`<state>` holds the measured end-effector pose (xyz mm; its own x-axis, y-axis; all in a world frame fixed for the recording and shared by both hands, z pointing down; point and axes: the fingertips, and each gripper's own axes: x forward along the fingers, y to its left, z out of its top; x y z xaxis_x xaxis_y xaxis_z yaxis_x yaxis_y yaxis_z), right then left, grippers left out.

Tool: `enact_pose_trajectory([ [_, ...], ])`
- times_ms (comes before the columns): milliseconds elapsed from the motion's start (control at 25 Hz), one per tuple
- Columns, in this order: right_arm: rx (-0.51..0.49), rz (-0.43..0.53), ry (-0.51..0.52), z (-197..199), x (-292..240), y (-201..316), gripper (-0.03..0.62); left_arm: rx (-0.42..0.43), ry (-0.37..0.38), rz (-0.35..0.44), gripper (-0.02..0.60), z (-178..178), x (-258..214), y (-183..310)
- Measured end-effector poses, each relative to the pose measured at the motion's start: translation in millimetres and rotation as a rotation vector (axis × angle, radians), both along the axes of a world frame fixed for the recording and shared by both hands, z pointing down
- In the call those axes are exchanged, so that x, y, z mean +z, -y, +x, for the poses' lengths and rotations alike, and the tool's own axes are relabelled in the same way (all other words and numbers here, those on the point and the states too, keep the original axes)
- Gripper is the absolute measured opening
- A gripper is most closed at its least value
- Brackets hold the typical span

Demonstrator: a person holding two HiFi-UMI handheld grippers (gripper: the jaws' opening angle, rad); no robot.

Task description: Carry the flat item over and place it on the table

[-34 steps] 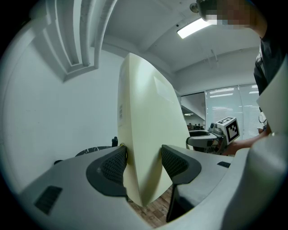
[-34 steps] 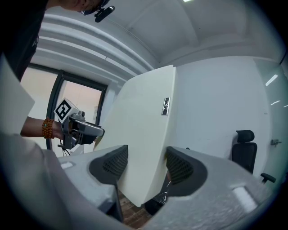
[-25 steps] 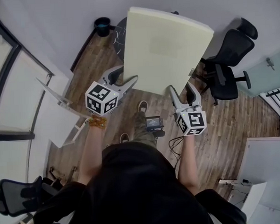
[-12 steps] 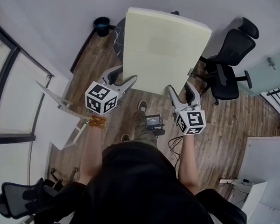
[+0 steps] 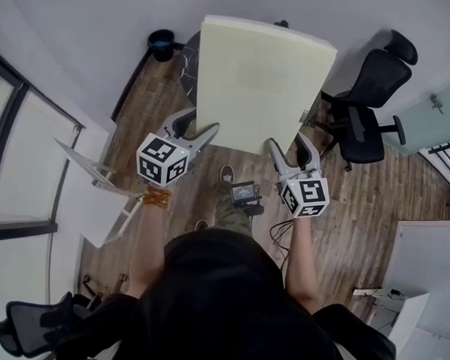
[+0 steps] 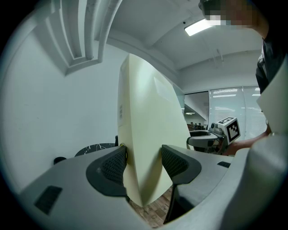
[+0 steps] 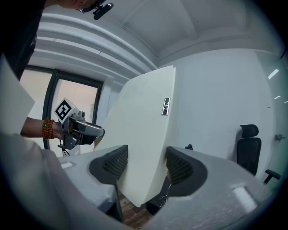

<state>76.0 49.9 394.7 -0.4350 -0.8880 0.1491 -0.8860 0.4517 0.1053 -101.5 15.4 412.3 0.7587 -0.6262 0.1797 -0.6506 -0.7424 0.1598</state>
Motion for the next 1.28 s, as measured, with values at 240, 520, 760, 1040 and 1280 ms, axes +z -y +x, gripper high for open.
enact_pose_trajectory([
  [240, 0.005, -0.014, 0.003, -0.3, 2.0, 27.1, 0.266, 0.002, -0.001, -0.016, 0.244, -0.4, 2.5, 27.4],
  [520, 0.002, -0.03, 0.007, -2.6, 8.0, 60.4, 0.267, -0.009, -0.004, -0.027, 0.244, -2.8, 8.3, 57.6],
  [760, -0.003, -0.05, 0.009, 0.2, 7.4, 90.8, 0.266, -0.012, -0.005, -0.053, 0.244, -0.4, 8.7, 85.3],
  [1040, 0.005, -0.063, 0.026, 12.2, 2.3, 129.7, 0.266, -0.016, -0.003, -0.063, 0.244, 11.1, 1.5, 125.4],
  [1280, 0.009, -0.069, 0.024, 30.9, -2.9, 167.7, 0.267, -0.007, -0.003, -0.071, 0.244, 30.0, -2.7, 163.2],
])
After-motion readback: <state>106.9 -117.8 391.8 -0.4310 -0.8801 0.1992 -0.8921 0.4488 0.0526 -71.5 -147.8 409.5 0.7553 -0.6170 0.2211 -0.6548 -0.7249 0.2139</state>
